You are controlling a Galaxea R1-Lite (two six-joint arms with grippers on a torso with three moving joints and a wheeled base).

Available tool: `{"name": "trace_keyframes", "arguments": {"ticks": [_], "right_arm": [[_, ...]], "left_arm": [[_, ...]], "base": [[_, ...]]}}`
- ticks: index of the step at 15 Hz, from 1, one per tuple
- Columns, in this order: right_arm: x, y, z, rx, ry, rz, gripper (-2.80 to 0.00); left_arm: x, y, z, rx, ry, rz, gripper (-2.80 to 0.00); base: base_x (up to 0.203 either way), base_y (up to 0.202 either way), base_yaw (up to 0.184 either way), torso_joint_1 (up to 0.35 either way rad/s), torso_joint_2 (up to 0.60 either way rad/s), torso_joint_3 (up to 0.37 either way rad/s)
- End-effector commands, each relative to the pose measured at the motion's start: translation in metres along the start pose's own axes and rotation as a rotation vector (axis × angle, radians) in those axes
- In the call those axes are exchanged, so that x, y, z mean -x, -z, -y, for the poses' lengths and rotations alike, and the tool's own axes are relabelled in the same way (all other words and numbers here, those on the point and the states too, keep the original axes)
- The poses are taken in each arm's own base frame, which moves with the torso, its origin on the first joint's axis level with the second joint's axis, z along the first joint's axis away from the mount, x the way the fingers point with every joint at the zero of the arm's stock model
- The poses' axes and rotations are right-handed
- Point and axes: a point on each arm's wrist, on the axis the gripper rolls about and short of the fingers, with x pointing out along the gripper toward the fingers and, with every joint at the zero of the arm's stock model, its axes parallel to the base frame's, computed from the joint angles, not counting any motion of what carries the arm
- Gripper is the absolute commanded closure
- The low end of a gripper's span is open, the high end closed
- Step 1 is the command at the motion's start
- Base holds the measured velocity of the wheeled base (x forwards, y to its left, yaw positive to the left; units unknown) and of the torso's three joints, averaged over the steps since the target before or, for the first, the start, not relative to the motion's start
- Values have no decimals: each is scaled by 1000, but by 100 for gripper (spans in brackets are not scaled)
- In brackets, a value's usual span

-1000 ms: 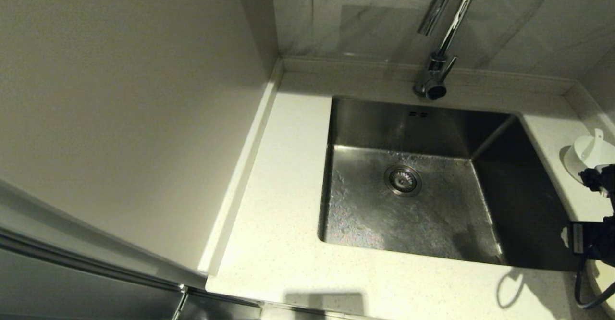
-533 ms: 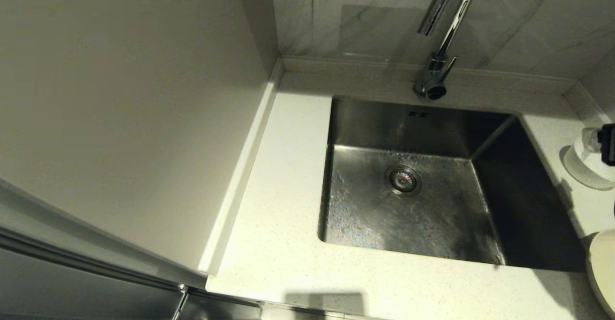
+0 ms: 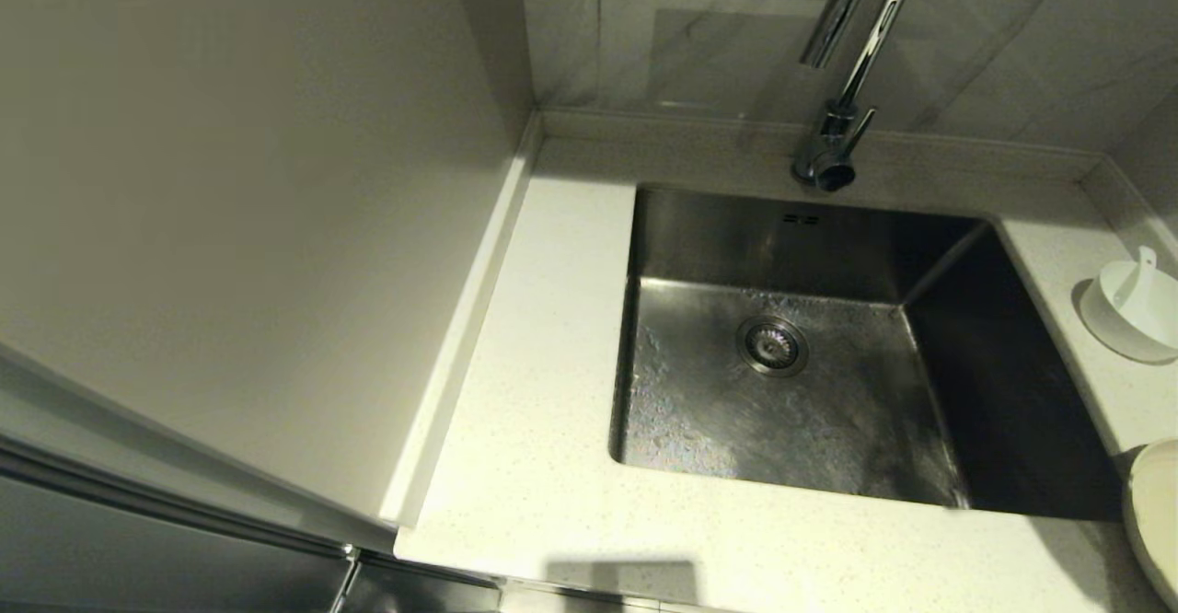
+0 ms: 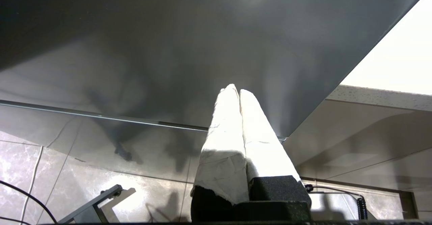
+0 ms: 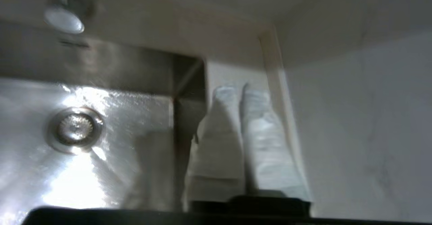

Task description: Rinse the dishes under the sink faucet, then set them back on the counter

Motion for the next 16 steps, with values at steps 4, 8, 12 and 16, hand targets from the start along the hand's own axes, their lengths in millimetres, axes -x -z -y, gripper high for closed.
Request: {"name": "trace_keyframes", "arguments": {"ticks": [4,8,12,16], "right_arm": [[78,38,29,-67,-65,66,0],[133,137,37,-40,-109,16,0],[163,220,34,-37,-135,11,0],[167,236,25,-77,-262,2,0]], "left_arm": [[0,0,0,1,-1,3,0],[0,0,0,1,-1,3,0],[0,0,0,1,-1,4,0],[0,0,0,1,-1,3,0]], "base": [[0,0,0,0,0,0],[0,0,0,0,0,0],[0,0,0,0,0,0],[0,0,0,0,0,0]]}}
